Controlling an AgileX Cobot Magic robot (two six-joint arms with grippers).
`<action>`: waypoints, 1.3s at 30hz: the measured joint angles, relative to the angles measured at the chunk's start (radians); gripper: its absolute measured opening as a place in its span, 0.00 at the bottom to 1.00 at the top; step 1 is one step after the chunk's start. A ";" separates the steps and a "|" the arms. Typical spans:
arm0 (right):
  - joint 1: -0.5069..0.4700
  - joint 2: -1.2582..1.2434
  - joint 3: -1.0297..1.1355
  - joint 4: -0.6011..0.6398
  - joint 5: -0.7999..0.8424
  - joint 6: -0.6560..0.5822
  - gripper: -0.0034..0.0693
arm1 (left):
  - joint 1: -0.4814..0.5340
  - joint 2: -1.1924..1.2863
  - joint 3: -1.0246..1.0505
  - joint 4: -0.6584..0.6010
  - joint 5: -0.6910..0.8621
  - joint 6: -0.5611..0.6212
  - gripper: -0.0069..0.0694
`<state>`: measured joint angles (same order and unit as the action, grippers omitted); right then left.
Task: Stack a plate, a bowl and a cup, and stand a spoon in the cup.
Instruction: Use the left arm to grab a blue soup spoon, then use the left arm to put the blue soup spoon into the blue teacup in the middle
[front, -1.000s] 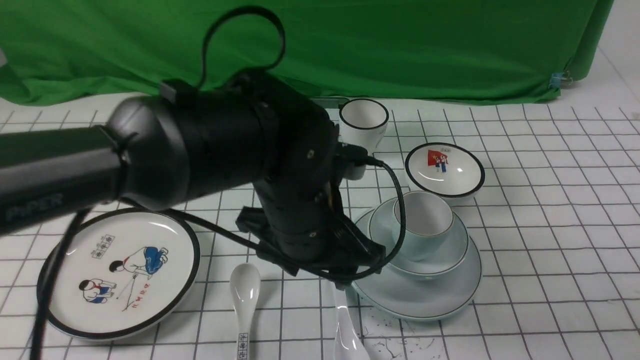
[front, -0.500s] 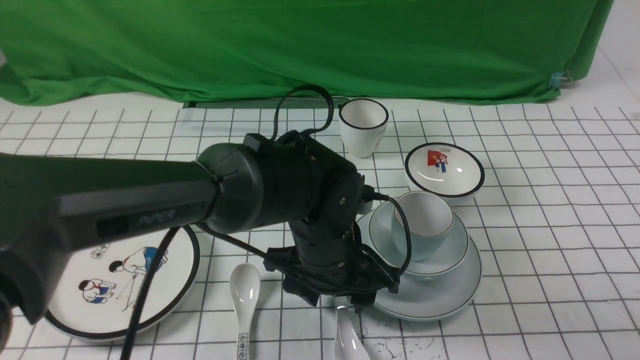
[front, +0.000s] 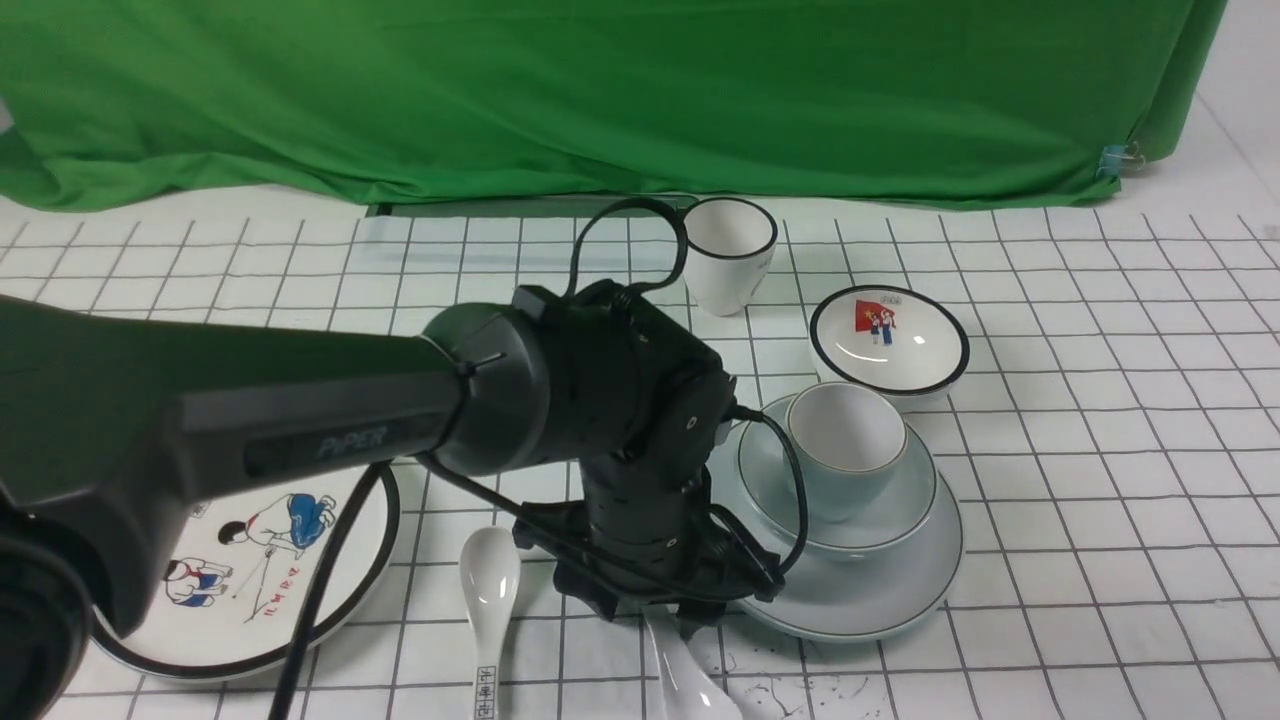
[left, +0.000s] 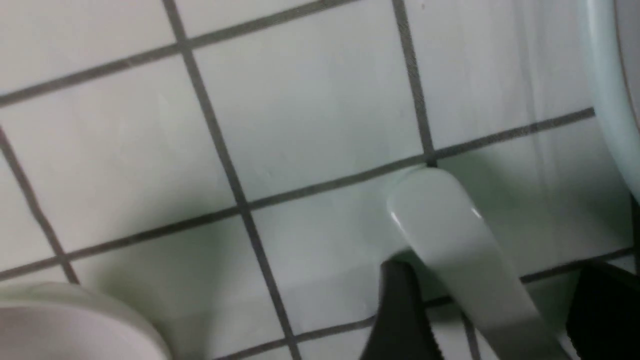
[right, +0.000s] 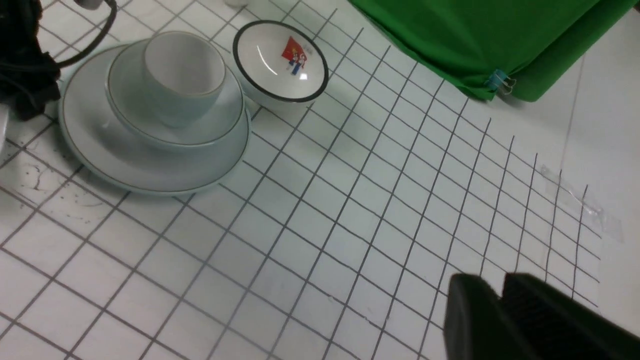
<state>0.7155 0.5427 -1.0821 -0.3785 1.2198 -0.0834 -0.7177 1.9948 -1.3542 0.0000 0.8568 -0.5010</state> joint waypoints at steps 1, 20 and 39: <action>0.000 -0.005 0.000 0.000 0.000 0.001 0.22 | 0.000 0.001 -0.001 0.000 0.008 0.000 0.52; 0.000 -0.008 0.000 -0.001 -0.021 0.008 0.22 | 0.000 -0.265 0.004 0.127 -0.144 0.053 0.19; 0.000 -0.008 0.000 -0.002 -0.099 0.008 0.24 | -0.024 -0.160 -0.026 0.080 -0.931 0.250 0.19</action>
<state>0.7155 0.5348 -1.0821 -0.3807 1.1210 -0.0751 -0.7418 1.8350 -1.3799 0.0802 -0.0745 -0.2509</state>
